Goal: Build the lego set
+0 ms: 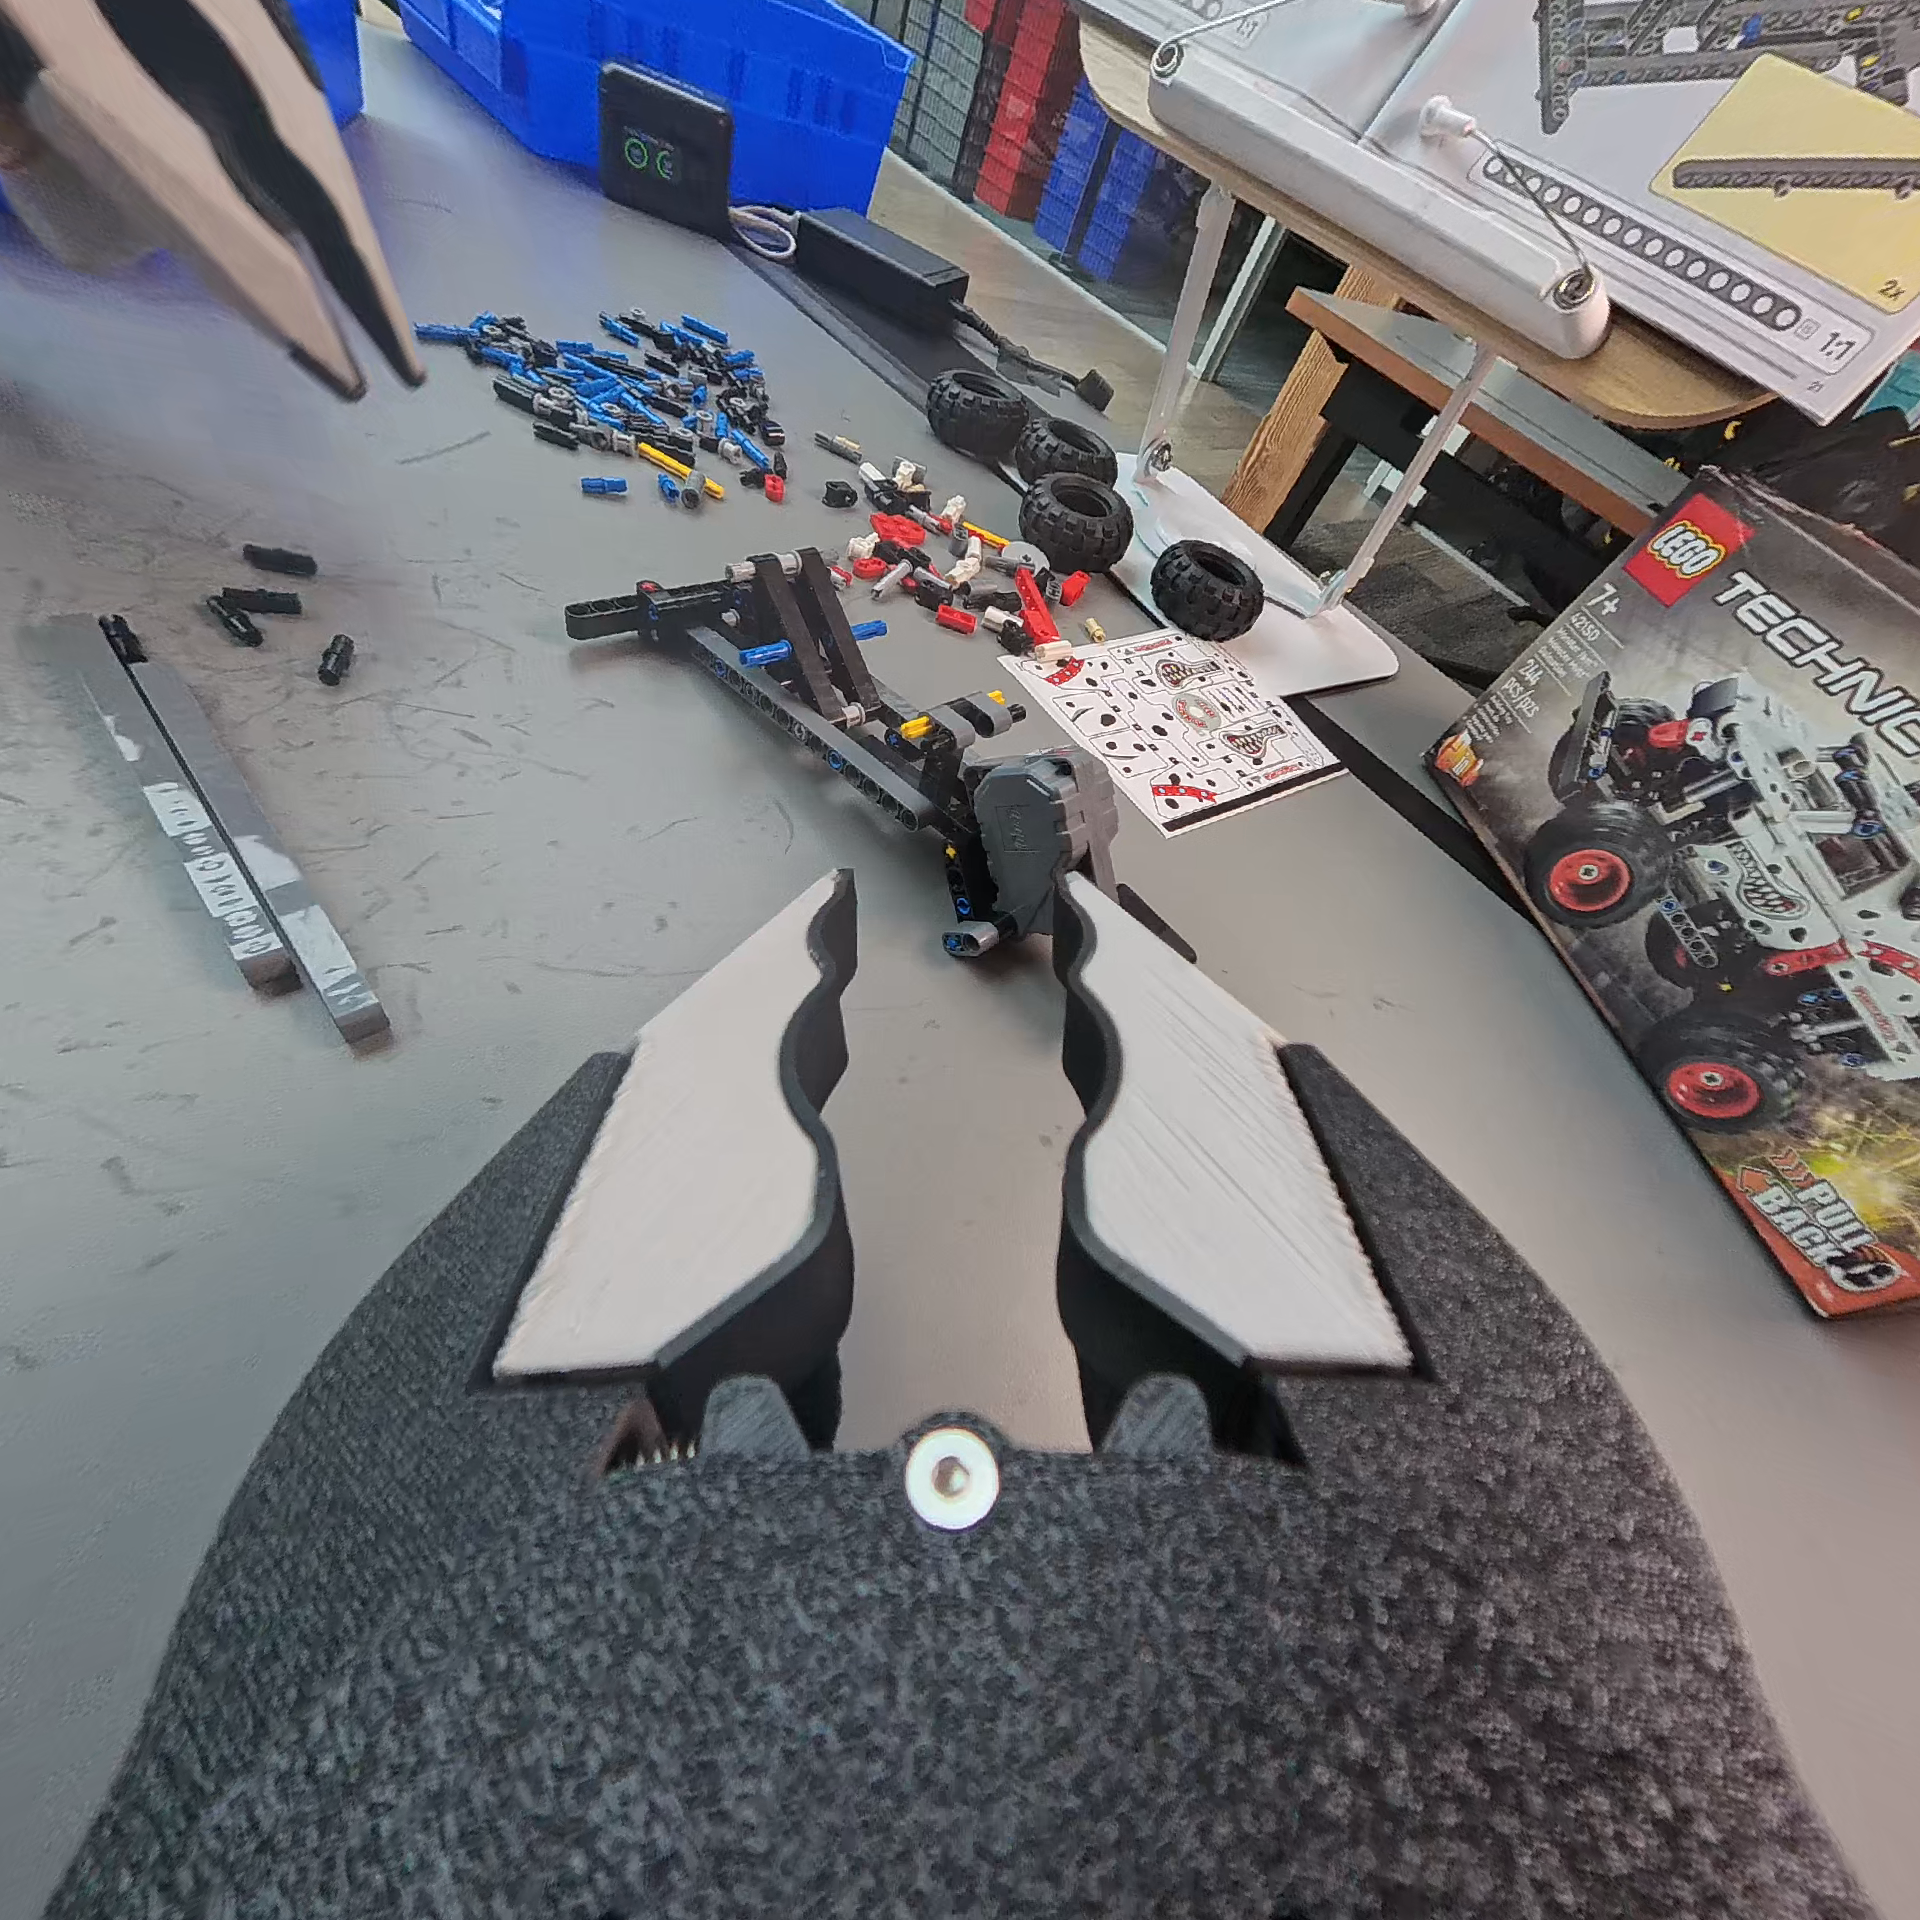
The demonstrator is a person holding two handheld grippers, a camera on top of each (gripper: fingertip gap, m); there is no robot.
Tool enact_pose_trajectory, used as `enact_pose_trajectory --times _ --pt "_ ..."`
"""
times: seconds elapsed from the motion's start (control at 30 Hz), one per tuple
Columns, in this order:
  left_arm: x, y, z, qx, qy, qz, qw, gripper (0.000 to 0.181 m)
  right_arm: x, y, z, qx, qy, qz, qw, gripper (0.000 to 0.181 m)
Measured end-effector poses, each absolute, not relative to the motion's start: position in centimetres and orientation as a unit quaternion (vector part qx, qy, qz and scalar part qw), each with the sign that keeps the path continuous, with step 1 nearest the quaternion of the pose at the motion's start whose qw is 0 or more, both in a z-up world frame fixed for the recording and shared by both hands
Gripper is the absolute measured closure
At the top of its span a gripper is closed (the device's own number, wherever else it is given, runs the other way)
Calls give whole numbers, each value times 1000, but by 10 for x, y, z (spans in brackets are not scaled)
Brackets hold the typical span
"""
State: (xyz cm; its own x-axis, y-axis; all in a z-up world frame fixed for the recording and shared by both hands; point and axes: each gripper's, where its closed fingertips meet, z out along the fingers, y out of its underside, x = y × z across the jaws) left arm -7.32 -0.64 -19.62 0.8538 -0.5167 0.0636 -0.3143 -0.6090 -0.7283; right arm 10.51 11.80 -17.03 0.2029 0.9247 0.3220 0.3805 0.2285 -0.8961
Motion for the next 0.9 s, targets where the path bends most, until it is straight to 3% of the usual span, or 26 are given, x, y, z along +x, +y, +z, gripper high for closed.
enact_pose_trajectory --times 0.13,0.33,0.63,0.9 --pt "-129 17 -201 -914 80 -42 395 163 104 115 -171 -561 -583 260 527 144" --pt "-165 25 -227 -925 24 42 377 167 104 111 -166 -553 -586 269 528 144" --pt "-167 29 -237 -930 25 11 367 176 105 111 -165 -551 -585 278 525 144" --pt "-107 -21 -234 -932 151 -102 312 176 107 112 -164 -552 -584 275 527 144"
